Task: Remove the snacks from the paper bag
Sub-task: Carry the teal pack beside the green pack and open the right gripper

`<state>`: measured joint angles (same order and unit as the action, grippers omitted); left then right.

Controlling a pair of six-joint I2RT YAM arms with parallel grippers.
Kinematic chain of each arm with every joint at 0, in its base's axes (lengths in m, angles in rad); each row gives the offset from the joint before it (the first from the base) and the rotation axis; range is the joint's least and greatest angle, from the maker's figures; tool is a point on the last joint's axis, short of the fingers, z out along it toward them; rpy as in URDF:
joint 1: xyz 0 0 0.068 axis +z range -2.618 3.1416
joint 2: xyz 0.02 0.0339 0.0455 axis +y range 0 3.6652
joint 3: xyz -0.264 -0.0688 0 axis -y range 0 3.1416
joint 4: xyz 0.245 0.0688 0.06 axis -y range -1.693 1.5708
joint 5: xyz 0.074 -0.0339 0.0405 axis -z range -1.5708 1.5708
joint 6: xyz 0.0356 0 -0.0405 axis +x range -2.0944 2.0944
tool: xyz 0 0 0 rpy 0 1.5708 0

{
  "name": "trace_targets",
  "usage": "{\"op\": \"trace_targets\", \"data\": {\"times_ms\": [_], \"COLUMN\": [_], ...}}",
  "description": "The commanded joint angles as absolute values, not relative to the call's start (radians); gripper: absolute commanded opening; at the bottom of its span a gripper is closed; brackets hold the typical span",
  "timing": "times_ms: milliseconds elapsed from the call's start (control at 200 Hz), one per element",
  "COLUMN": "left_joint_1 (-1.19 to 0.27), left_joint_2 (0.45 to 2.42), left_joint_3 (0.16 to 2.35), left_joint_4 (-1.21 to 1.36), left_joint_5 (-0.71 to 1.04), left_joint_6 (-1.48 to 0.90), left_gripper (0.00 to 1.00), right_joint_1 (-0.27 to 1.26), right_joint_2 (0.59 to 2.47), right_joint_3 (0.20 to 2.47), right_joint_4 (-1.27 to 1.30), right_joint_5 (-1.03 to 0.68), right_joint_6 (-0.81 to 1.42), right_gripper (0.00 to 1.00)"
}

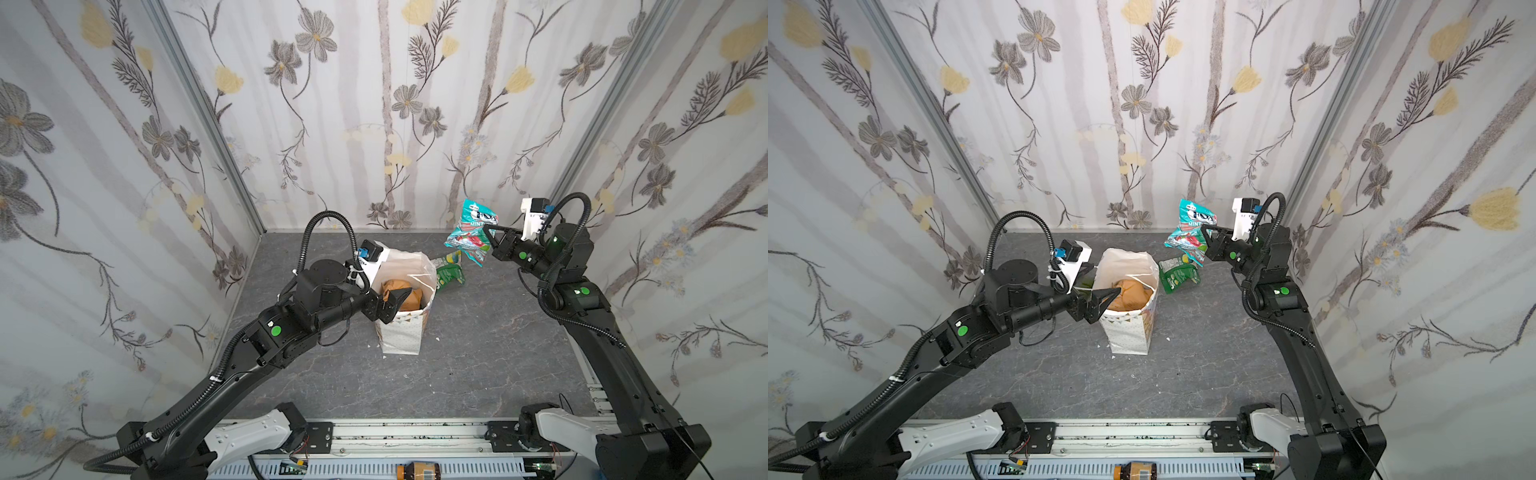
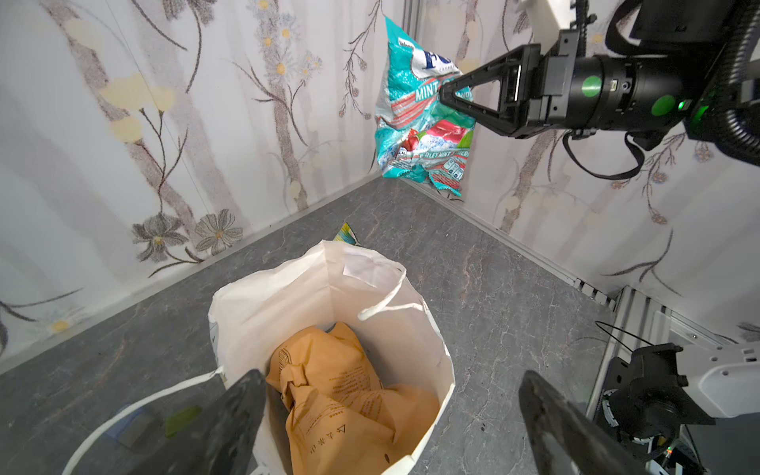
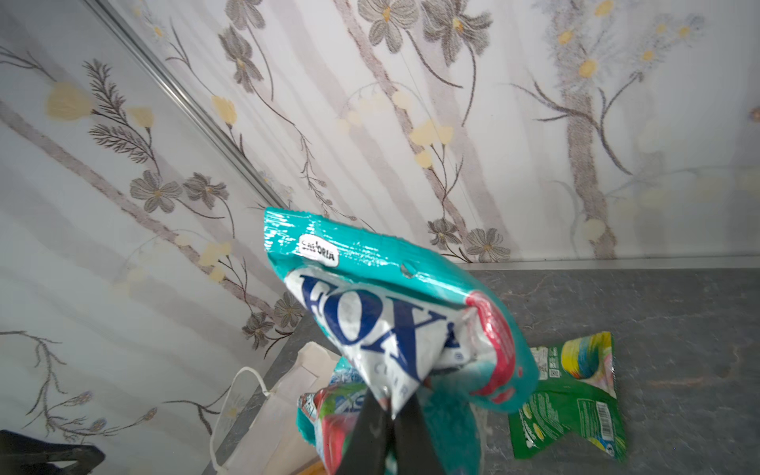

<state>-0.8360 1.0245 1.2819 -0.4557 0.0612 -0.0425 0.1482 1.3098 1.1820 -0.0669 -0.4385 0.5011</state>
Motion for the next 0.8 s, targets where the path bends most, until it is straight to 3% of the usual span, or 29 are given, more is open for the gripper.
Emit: {"op": "trace_targets", "data": {"times_ms": [0,320,794], "left_joint_1": [-0.835,-0.836,-0.834], "left_joint_2": [1.007,0.940,0.942], "left_joint_3": [1.304,1.255,1.255], "left_joint_4": [-0.570,-0.697,-0.764], "left_joint_5": [0.025,0.026,-0.017], "left_joint_6": [-0.188,-0.317,-0.328], "left_gripper": [0.97,0.97,0.97], "right_joint_1": [0.111,0.003,-0.049], "right_joint_2": [1.310,1.416,1.841], "right_joint_3": [1.126,0.974,0.979], "right_joint_4": [0.030,0.080,0.200], "right_joint_5": [-0.448,-0.465,-0.547], "right_joint_6": [0.527,0.533,0.540], "right_gripper": [0.07,0.07,0.12]}}
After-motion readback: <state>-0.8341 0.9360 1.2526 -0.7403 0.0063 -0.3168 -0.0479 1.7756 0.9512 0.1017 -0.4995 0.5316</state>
